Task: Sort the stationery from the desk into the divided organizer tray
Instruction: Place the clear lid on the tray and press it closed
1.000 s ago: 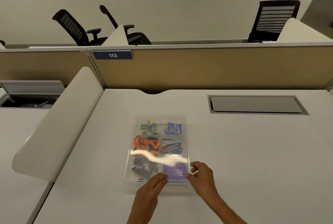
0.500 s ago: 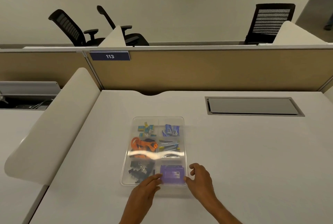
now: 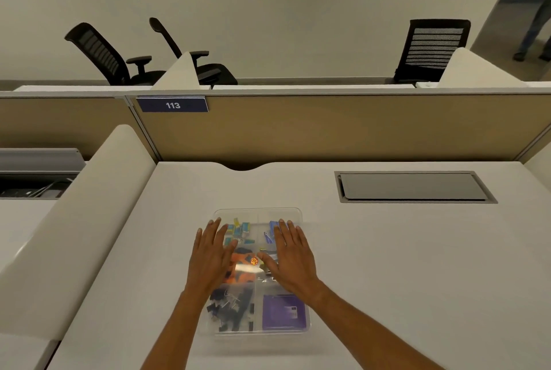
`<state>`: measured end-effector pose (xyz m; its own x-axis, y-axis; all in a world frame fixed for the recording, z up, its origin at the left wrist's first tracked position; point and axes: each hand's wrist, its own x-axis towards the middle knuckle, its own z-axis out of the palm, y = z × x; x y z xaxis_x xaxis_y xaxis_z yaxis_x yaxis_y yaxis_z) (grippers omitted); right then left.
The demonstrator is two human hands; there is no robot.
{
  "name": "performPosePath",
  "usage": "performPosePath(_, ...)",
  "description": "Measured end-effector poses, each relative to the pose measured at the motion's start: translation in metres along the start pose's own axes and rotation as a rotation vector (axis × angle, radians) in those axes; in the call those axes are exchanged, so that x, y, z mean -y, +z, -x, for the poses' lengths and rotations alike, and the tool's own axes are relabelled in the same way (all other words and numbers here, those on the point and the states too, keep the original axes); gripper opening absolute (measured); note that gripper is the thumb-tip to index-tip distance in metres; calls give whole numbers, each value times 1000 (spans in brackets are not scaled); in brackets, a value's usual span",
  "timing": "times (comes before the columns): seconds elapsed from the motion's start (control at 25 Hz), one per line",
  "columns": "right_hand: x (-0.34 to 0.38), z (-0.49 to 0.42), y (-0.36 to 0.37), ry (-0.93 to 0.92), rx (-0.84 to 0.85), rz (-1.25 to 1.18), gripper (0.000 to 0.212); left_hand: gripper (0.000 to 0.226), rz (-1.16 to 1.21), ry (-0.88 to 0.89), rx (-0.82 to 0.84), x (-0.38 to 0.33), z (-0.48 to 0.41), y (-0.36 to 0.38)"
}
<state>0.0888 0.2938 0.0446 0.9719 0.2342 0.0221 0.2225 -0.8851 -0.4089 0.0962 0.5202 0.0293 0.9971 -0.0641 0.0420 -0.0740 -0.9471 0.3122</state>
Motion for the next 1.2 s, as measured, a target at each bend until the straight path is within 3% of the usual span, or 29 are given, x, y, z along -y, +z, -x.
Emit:
performPosePath(0.76, -8, -9, 31, 63, -59, 114, 92, 91, -193, 75, 37, -11, -2, 23)
performPosePath(1.2, -10, -14, 37, 66, -75, 143, 93, 90, -176, 71, 6, -10, -7, 32)
